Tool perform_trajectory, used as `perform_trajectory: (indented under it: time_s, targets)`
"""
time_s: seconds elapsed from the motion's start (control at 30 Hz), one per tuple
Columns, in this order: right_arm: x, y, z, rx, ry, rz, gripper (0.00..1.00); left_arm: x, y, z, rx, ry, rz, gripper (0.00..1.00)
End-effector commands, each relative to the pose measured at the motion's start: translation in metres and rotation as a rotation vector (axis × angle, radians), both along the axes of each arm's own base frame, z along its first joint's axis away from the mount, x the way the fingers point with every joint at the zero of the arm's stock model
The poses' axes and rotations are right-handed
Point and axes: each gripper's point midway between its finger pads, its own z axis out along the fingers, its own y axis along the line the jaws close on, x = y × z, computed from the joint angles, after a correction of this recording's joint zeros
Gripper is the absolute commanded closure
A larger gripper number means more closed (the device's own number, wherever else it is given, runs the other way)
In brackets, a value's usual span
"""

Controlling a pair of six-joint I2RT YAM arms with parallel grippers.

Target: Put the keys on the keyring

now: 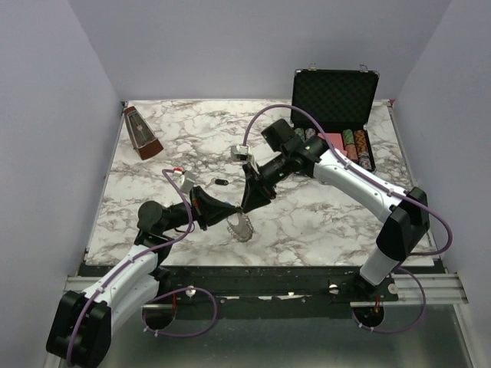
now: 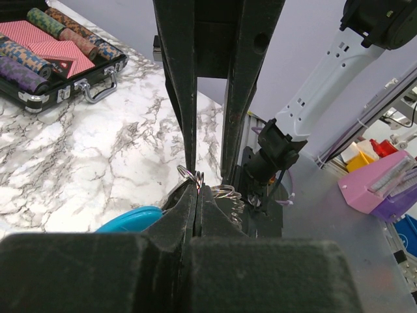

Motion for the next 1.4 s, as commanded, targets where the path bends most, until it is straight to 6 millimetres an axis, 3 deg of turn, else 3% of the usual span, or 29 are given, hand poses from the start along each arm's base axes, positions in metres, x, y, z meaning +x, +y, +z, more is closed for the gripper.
perform_trajectory:
  time_s: [0.0,0.5,1.37]
  targets:
    - [-0.006,0.005,0.007,0.009,0.034,0.019,0.69,0.003,0.001,0.001,-0.008,-0.024,0.031,1.0]
    - [-0.008,0.01,0.004,0.001,0.054,0.016,0.7,0.004,0.003,0.001,-0.004,-0.019,0.055,1.0]
    - [0.005,0.019,-0.002,-0.036,0.06,-0.049,0.63,0.006,0.004,-0.003,-0.005,0.016,0.064,1.0]
